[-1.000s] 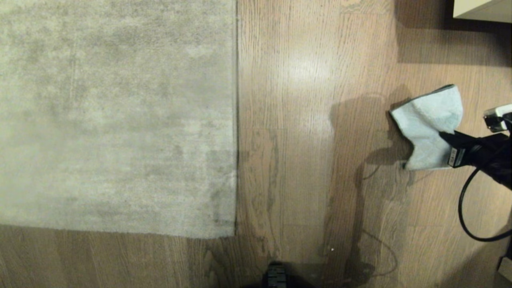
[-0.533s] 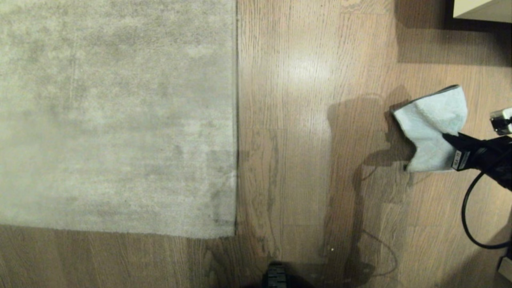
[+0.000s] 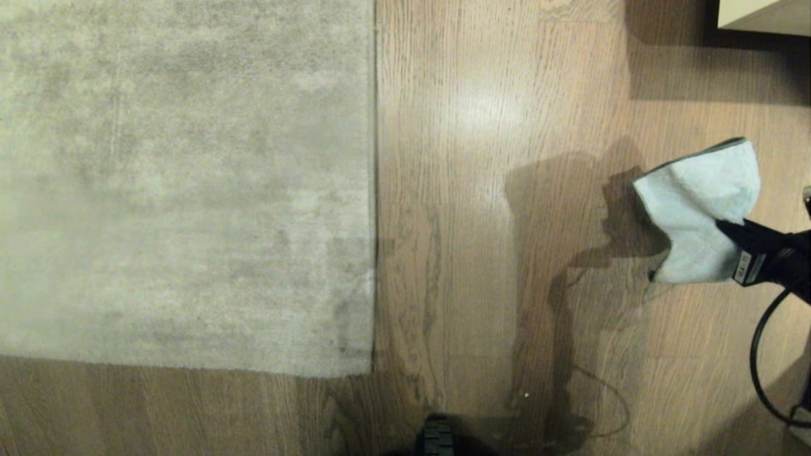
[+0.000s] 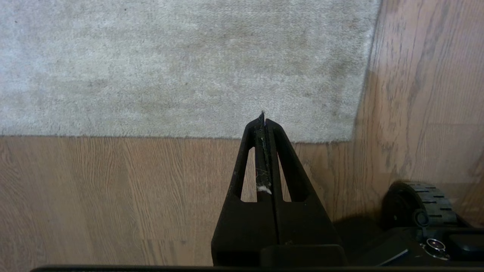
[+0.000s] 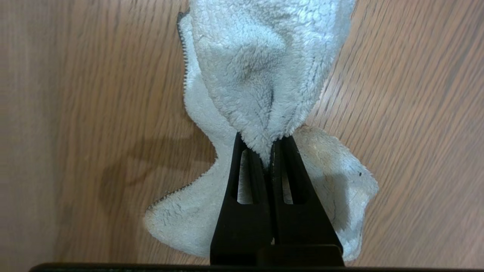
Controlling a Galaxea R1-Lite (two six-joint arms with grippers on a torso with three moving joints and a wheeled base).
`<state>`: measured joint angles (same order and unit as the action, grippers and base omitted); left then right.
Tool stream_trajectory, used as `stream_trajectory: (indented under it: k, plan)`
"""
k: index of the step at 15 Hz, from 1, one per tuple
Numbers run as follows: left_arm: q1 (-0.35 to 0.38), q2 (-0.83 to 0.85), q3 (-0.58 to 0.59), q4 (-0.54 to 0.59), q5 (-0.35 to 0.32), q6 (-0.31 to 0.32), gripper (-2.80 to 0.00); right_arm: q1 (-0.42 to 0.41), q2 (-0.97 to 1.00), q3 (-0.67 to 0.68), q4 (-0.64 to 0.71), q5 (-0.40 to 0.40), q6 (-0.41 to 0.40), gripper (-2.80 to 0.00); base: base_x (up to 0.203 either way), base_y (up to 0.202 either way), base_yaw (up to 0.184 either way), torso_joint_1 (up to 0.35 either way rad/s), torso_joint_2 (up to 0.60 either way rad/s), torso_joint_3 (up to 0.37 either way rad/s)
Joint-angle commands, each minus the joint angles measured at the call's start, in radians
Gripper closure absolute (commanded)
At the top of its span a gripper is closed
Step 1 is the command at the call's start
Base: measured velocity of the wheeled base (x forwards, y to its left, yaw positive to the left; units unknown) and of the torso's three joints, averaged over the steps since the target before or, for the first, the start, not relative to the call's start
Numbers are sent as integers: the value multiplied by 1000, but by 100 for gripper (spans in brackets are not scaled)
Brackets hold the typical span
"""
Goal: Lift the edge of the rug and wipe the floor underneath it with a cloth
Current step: Pick up the rag
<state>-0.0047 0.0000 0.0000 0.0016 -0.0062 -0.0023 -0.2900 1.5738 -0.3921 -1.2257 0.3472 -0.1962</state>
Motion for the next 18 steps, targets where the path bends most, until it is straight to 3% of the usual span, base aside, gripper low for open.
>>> stream_trajectory:
  k: [1,18]
  plan:
    - [0,0,0,-1,0,-1,0,0,-66,56,-5,3,-1,0,0,0,0,0,0,0]
    - [0,0,0,0,0,-1,0,0,-223,222,12,3,1,0,0,0,0,0,0,0]
